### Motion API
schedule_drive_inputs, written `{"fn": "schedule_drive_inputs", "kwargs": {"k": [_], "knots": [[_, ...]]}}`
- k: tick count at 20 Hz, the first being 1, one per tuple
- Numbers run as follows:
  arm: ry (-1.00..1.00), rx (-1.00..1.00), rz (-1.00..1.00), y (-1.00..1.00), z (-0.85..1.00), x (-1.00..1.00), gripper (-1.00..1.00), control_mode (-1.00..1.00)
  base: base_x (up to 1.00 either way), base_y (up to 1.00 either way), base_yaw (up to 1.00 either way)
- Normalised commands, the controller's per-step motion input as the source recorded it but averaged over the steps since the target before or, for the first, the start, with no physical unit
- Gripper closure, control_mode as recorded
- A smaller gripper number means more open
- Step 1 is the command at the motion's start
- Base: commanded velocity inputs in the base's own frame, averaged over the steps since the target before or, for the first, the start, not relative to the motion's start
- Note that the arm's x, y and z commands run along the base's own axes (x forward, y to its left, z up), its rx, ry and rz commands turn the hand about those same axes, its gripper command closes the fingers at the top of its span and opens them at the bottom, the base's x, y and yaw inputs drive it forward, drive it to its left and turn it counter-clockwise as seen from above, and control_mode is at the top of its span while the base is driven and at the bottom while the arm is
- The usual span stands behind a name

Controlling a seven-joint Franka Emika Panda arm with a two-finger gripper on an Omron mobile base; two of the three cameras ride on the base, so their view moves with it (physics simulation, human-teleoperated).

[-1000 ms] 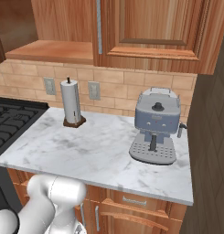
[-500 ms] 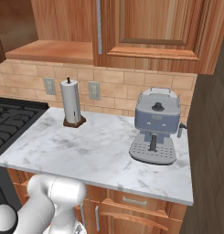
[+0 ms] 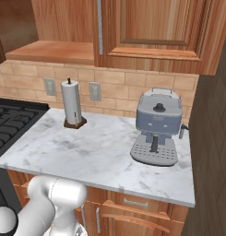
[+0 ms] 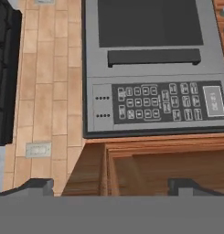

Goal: Open the cabinet. Pick the soap dispenser and place it next to the sink. Then close the cabinet.

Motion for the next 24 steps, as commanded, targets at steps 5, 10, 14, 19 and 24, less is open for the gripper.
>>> {"fn": "schedule_drive_inputs", "kwargs": {"k": [5, 10, 14, 19, 24], "knots": [[0.00, 0.00, -0.10, -0.16, -0.12, 0.02, -1.00, -1.00, 0.00, 0.00, 0.00], [0.00, 0.00, -0.11, -0.15, -0.04, 0.20, -1.00, -1.00, 0.00, 0.00, 0.00], [0.03, 0.00, -0.10, -0.14, 0.00, 0.24, -1.00, -1.00, 0.00, 0.00, 0.00], [0.02, 0.00, -0.10, -0.13, -0.01, 0.04, -1.00, -1.00, 0.00, 0.00, 0.00], [0.00, 0.00, -0.12, -0.24, 0.00, -0.10, -1.00, -1.00, 0.00, 0.00, 0.00]]}}
